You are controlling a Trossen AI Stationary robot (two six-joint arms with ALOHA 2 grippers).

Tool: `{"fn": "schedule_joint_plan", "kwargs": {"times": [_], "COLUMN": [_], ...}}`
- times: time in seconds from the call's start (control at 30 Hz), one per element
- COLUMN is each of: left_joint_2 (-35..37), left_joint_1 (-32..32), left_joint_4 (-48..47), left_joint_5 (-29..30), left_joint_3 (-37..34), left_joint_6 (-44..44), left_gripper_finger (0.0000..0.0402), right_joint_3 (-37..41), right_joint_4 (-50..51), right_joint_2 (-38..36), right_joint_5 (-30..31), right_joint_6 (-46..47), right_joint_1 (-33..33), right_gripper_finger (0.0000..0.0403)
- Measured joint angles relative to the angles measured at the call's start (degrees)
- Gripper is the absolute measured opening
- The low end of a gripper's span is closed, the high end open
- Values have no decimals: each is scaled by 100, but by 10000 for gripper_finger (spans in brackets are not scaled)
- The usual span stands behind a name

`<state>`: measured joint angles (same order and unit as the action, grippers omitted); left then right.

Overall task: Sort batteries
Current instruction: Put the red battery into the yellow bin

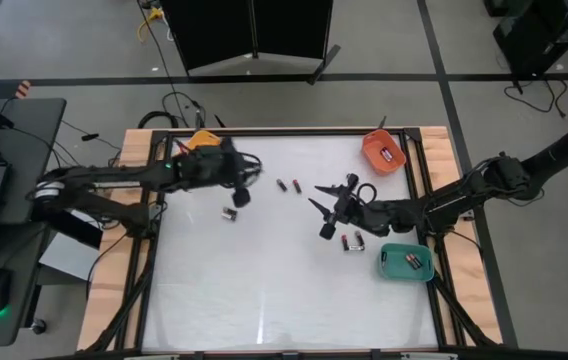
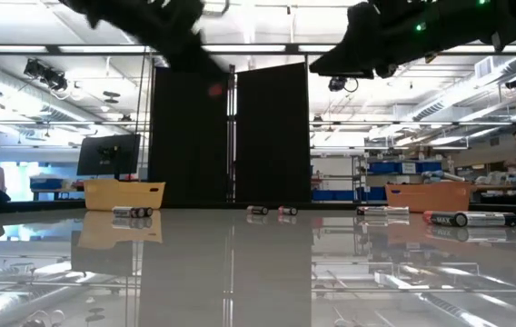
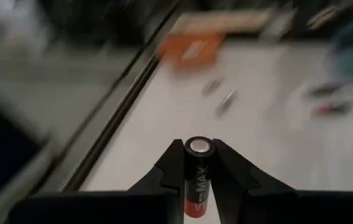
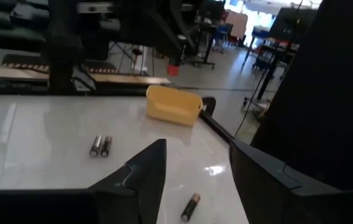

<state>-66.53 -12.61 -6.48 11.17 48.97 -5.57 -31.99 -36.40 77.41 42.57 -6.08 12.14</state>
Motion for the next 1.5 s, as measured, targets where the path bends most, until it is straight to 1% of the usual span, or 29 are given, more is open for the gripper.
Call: {"fn": "schedule_joint_plan", "kwargs": {"times": [0.1, 0.17, 0.27, 0.53, 0.67, 0.83, 0.97, 1.13, 1.27, 1.43, 1.5], "left_joint_2": [282, 318, 235, -666, -1223, -1828, -2153, -2233, -2233, -2233, -2233], "left_joint_1": [-410, -767, -1418, -2972, -3488, -3785, -3849, -3850, -3850, -3826, -3813], "left_joint_4": [-1264, -1977, -2596, -2656, -2642, -2592, -2514, -2361, -2317, -2317, -2320], "left_joint_5": [568, 881, 948, 962, 718, 716, 709, 698, 698, 698, 698], "left_joint_3": [0, 0, -6, -2, -2, -2, -2, -2, -2, -2, -2], "left_joint_6": [518, 831, 1164, 1042, 953, 901, 895, 868, 866, 875, 876], "left_gripper_finger": [54, 54, 54, 54, 54, 54, 54, 54, 56, 108, 123], "right_joint_3": [2, 4, 4, 4, 4, 4, 4, 4, 4, 4, 4], "right_joint_4": [203, 264, 333, 386, 410, 573, 846, 1059, 1049, 1046, 1040], "right_joint_2": [0, 0, 0, 0, 0, -2, -1, -2, -1, -2, -2], "right_joint_5": [0, 0, -2, -11, -20, -22, -96, -455, -636, -700, -865], "right_joint_6": [184, 298, 353, 349, 344, 361, 729, 1012, 1019, 1016, 1016], "right_joint_1": [-19, -44, -102, -205, -272, -358, -483, -721, -919, -1184, -1308], "right_gripper_finger": [177, 173, 168, 166, 166, 165, 165, 156, 148, 136, 130]}}
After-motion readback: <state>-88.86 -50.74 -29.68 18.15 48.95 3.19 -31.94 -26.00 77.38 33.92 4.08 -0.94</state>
